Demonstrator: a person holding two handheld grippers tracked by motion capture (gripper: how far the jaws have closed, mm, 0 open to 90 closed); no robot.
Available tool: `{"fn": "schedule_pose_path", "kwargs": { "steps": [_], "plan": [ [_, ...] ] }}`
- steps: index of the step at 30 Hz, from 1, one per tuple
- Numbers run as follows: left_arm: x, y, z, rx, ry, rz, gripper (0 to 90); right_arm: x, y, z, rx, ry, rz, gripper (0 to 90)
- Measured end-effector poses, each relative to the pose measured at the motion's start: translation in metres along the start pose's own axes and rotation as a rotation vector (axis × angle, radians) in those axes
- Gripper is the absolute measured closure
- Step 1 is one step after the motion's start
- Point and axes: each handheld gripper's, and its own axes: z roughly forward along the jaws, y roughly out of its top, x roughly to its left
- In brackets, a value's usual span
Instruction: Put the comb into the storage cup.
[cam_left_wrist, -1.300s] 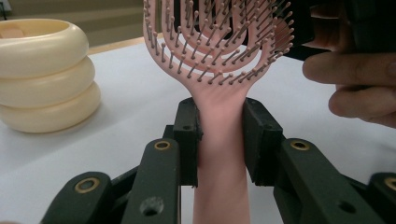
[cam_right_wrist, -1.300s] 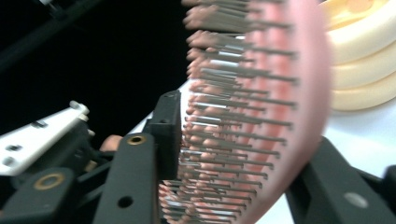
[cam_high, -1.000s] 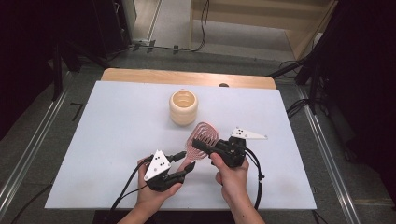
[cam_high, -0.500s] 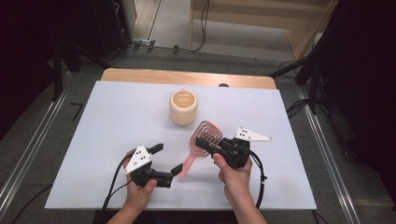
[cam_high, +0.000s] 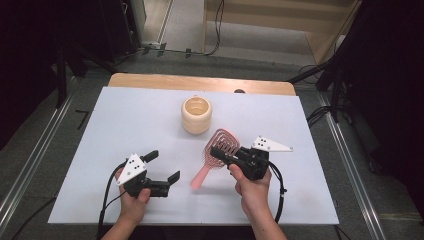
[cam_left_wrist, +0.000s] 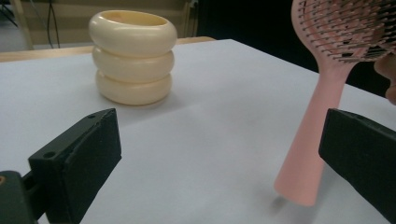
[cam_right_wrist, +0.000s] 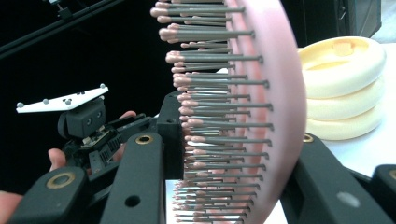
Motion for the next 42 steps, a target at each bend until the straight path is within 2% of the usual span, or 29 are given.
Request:
{"fn": "schedule_pose_path", "kwargs": {
  "steps": [6, 16, 28, 42],
  "plan": [
    [0.012, -0.002, -0.012, -0.005, 0.026, 0.000, 0.0, -0.001, 0.001, -0.001, -0.005, -0.005, -0.009, 61.7],
    [0.026, -0.005, -0.030, -0.018, 0.064, 0.047, 0.0, -0.004, 0.006, -0.008, -0.020, -0.029, -0.014, 61.7],
    [0.049, -0.008, -0.055, -0.030, 0.129, 0.026, 0.0, -0.007, 0.010, -0.012, -0.002, -0.057, -0.048, 61.7],
    [0.064, -0.011, -0.077, -0.035, 0.176, 0.011, 0.0, -0.013, 0.019, -0.019, -0.018, -0.086, -0.056, 61.8]
  ]
}}
